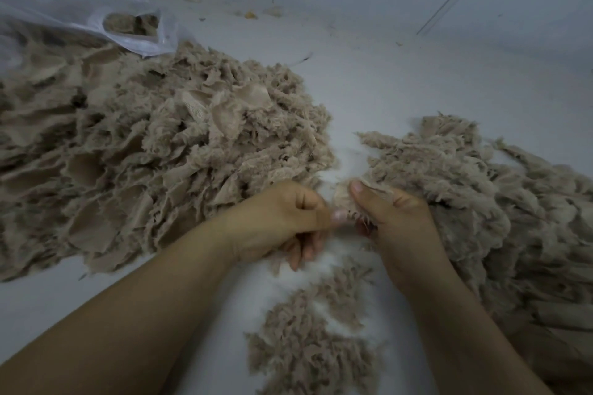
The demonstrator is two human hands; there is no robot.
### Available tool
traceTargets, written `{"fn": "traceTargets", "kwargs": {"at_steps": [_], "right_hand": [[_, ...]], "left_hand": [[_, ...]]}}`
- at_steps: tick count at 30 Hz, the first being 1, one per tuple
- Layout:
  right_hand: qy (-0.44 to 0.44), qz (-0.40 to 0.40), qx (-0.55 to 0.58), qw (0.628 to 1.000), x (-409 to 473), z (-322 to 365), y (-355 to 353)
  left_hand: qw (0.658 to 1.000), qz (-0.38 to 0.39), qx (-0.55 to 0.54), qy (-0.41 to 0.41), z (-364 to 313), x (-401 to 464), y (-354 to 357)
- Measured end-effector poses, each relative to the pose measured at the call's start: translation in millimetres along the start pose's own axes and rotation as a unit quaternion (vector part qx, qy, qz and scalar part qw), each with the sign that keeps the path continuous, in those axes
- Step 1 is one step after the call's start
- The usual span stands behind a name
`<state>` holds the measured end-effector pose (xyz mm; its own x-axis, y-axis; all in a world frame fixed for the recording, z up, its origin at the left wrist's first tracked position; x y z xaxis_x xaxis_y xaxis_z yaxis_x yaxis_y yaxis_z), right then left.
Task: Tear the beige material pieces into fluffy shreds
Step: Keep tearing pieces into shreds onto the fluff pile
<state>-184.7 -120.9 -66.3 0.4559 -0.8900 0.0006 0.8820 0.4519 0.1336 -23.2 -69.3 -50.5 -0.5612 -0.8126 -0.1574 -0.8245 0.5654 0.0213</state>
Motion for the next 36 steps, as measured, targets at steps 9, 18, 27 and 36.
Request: {"fn": "traceTargets", "kwargs": {"at_steps": [9, 18, 27, 36], "right_hand": [[0.039, -0.057, 0.006, 0.998, 0.7, -0.5, -0.8], [0.031, -0.046, -0.002, 0.998, 1.2, -5.9, -2.6], [0.016, -0.06, 0.061, 0.996, 2.6, -2.0, -0.9], [0.017, -0.101, 0.162, 0.982, 6.1, -2.0, -7.9]], "left_hand": [[0.954, -0.267, -0.043, 0.126, 1.9, 10.6, -0.1], [0.928, -0.35, 0.078, 0.102, -8.9, 6.1, -13.8], [0.87, -0.471, 0.071, 0.131, -13.6, 8.2, -21.1], [0.796, -0.389, 0.438, 0.155, -12.1, 20.9, 7.8]]}}
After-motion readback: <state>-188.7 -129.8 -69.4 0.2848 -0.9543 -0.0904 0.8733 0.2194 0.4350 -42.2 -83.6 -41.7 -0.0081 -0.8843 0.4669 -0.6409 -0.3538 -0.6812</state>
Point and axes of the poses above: each hand's wrist, its own x-axis towards the middle knuckle, its own y-axis out of the palm, z = x × y, the point moved 3 cm from there along x, towards the middle knuckle, and after that the axes turned 12 degrees about z, right-handed, at the moved point
